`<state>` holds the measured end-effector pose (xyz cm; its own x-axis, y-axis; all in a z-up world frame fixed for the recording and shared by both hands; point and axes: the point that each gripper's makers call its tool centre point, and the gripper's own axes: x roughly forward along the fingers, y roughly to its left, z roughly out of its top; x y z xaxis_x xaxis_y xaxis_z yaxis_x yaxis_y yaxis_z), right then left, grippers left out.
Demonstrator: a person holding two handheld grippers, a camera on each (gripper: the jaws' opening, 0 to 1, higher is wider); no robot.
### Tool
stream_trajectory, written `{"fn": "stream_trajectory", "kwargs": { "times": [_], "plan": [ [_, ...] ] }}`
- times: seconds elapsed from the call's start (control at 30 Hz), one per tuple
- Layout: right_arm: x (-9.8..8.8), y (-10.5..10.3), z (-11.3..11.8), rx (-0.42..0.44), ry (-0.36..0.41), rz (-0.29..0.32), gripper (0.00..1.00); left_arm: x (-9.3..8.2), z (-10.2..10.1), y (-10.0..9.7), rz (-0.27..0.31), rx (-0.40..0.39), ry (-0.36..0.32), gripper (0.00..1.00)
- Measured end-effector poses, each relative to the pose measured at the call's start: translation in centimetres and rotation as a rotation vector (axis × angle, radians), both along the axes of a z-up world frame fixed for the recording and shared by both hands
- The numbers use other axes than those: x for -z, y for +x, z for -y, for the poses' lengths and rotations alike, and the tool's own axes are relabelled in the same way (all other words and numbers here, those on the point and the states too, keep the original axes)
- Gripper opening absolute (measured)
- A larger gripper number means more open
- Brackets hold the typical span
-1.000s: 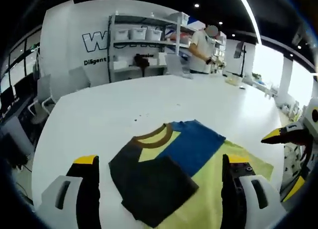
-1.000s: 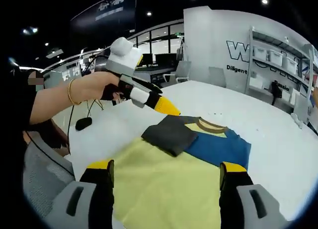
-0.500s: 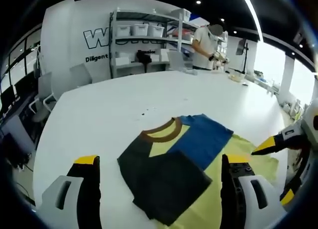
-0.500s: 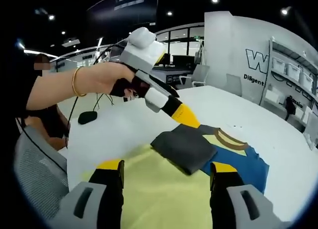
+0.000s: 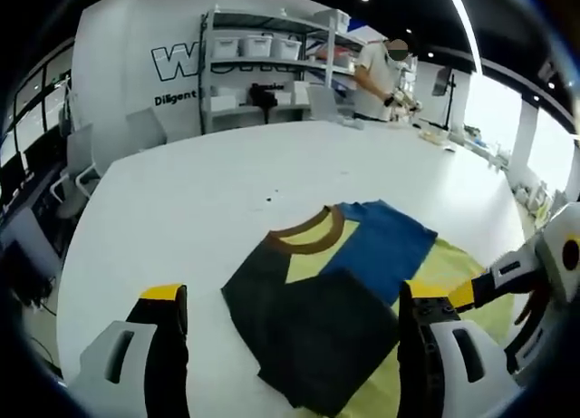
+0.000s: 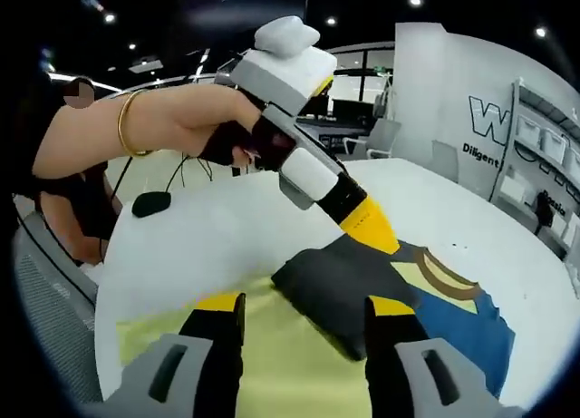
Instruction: Fold the garment on the visible template until the final outline fits inside the template.
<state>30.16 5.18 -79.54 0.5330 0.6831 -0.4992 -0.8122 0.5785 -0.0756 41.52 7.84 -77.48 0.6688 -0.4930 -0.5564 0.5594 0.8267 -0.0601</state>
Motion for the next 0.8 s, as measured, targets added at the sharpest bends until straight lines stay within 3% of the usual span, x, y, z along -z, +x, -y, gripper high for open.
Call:
{"fn": "stream_trajectory", "kwargs": {
  "times": [0.2,0.33,0.43,0.57,0.8],
  "plan": [
    [1.5,0.8,-1.8,-0.038,-0.044,0.027,0.42,1.4,-0.2,0.7,-0.015,0.010,-0.001,0.87],
    [2.9,1.3,-2.9,-0.057,-0.093,0.056,0.35,2.4,-0.7,1.3,-0.024,0.004,0.017,0.76],
    [3.7,1.4,-3.6,-0.063,-0.095,0.044,0.34,3.1,-1.1,1.8,-0.031,-0.007,0.025,0.75],
    [4.6,1.8,-4.5,-0.080,-0.120,0.066,0.29,3.6,-1.6,2.4,-0.035,-0.008,0.025,0.68],
    [5.7,2.3,-5.5,-0.108,-0.146,0.099,0.23,4.7,-2.5,3.2,-0.031,0.001,0.041,0.65]
  ]
}}
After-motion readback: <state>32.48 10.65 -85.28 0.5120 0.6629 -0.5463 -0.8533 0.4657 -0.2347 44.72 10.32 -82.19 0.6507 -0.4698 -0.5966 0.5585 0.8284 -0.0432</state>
